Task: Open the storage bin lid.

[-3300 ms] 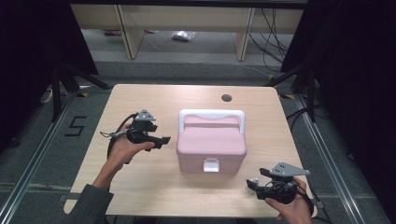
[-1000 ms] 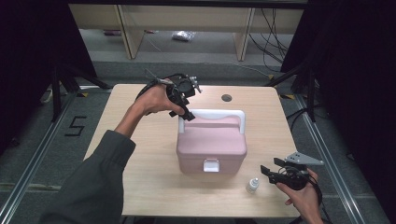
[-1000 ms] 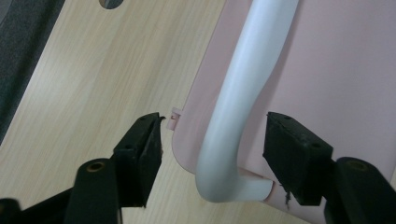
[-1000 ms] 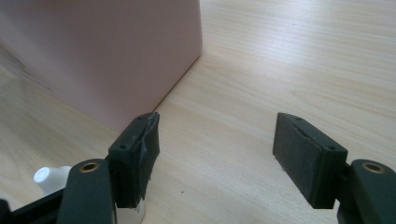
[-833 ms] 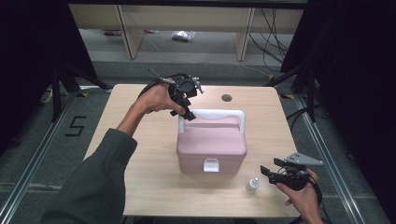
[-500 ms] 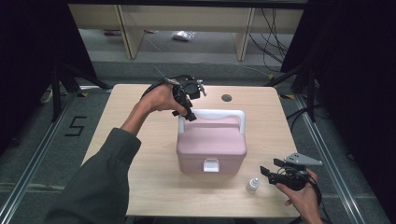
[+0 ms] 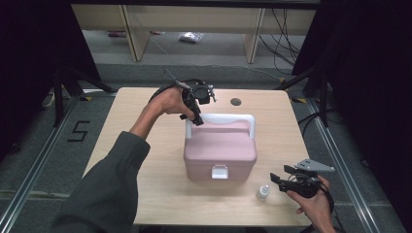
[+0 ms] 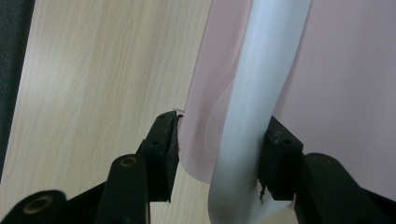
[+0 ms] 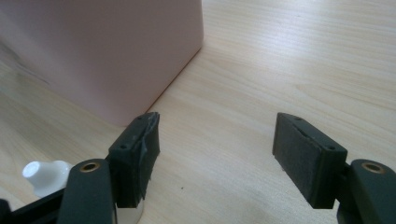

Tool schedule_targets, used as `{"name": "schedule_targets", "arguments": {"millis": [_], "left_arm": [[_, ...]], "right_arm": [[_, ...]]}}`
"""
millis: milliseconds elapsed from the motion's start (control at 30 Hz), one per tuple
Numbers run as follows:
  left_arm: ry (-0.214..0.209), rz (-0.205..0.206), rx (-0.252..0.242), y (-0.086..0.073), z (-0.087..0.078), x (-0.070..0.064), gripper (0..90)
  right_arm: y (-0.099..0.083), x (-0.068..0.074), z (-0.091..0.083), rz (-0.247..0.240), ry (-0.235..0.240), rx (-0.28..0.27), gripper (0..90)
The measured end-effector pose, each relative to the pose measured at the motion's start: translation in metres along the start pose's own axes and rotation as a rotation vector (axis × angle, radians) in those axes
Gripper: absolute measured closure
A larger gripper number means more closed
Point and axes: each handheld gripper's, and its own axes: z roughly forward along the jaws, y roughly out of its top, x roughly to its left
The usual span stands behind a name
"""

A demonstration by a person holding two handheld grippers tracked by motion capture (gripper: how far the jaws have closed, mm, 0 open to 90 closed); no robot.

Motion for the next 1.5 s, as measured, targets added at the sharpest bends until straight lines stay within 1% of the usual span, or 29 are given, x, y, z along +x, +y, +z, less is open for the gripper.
{"name": "schedule_targets", "arguments": {"millis": [67,100,167,267,300,333,367,433,467,600,667,700,767,833,867,900,933,967,1033,1067,1133,1200,1300,1333,1367,1400,1433,1467,1500], "left_arm": [[0.000,0.018,0.002,0.001,0.000,-0.001,57.2],[0.000,0.022,0.007,0.002,0.000,-0.002,59.1],[0.000,0.033,0.011,0.002,0.000,-0.003,63.0],[0.020,0.078,-0.004,0.003,-0.003,-0.007,68.8],[0.021,0.079,-0.004,0.003,-0.004,-0.008,69.2],[0.021,0.083,-0.006,0.002,-0.005,-0.008,69.5],[0.020,0.085,-0.009,0.002,-0.005,-0.008,69.8],[0.023,0.089,-0.008,0.003,-0.007,-0.010,70.1],[0.028,0.094,-0.006,0.003,-0.008,-0.011,70.2],[0.029,0.091,-0.004,0.005,-0.011,-0.012,70.4],[0.031,0.097,-0.001,0.005,-0.012,-0.012,70.6],[0.031,0.094,-0.006,0.005,-0.014,-0.012,70.6],[0.031,0.091,-0.018,0.005,-0.018,-0.011,70.6],[0.035,0.077,-0.028,0.004,-0.021,-0.009,70.3],[0.032,0.073,-0.030,0.004,-0.023,-0.007,70.3],[0.035,0.067,-0.037,0.004,-0.024,-0.007,70.3],[0.038,0.063,-0.041,0.005,-0.025,-0.005,70.4],[0.037,0.056,-0.042,0.005,-0.027,-0.003,70.4],[0.038,0.046,-0.044,0.006,-0.029,-0.001,70.4],[0.039,0.047,-0.044,0.006,-0.030,0.000,70.4],[0.040,0.047,-0.045,0.007,-0.032,0.001,70.5],[0.041,0.045,-0.048,0.007,-0.034,0.002,70.5],[0.037,0.043,-0.047,0.007,-0.035,0.002,70.6],[0.037,0.043,-0.047,0.008,-0.035,0.002,70.6],[0.037,0.045,-0.046,0.008,-0.036,0.002,70.6],[0.041,0.045,-0.048,0.008,-0.036,0.002,70.7],[0.040,0.042,-0.048,0.008,-0.037,0.003,70.7],[0.037,0.042,-0.046,0.009,-0.037,0.003,70.6],[0.039,0.043,-0.045,0.009,-0.038,0.003,70.7]], "right_arm": [[0.000,0.000,0.000,0.000,0.000,0.000,32.7],[0.000,0.001,0.000,0.016,0.015,0.008,32.7],[0.000,0.001,0.001,0.008,0.009,0.004,32.7],[0.000,0.001,0.000,0.000,0.005,0.000,32.7],[0.000,0.004,-0.001,0.036,0.000,0.007,32.7],[0.000,0.003,0.000,0.022,0.000,0.003,32.8],[0.000,0.003,-0.001,0.027,0.001,0.004,32.7],[0.001,0.000,-0.001,-0.011,-0.009,0.000,32.8],[0.000,0.001,0.002,0.012,0.021,-0.018,32.7],[0.001,0.001,0.000,0.010,0.015,-0.007,32.7],[0.002,0.000,-0.002,-0.003,-0.004,-0.006,32.8],[0.001,0.001,-0.001,0.008,0.007,-0.017,32.7],[0.003,0.000,-0.004,-0.007,-0.011,-0.014,32.8],[0.003,0.000,-0.004,0.011,0.012,-0.029,34.0],[0.004,0.000,-0.005,0.004,0.012,-0.036,34.6],[0.005,0.003,-0.006,0.027,0.018,-0.041,35.3],[0.007,0.002,-0.007,-0.001,0.022,-0.049,36.8],[0.008,0.005,-0.010,0.024,0.021,-0.047,38.3],[0.013,0.006,-0.014,-0.009,0.020,-0.085,41.8],[0.016,0.009,-0.017,0.010,0.032,-0.083,44.8],[0.022,0.010,-0.022,-0.044,0.026,-0.129,49.6],[0.027,0.014,-0.027,-0.048,0.040,-0.143,55.3],[0.036,0.016,-0.030,-0.098,0.057,-0.200,64.6],[0.038,0.018,-0.032,-0.102,0.058,-0.209,67.2],[0.041,0.022,-0.032,-0.078,0.083,-0.215,70.1],[0.044,0.021,-0.033,-0.119,0.078,-0.232,73.1],[0.046,0.025,-0.033,-0.101,0.088,-0.239,75.2],[0.049,0.024,-0.032,-0.135,0.092,-0.247,77.8],[0.052,0.028,-0.032,-0.114,0.119,-0.243,80.6]]}}
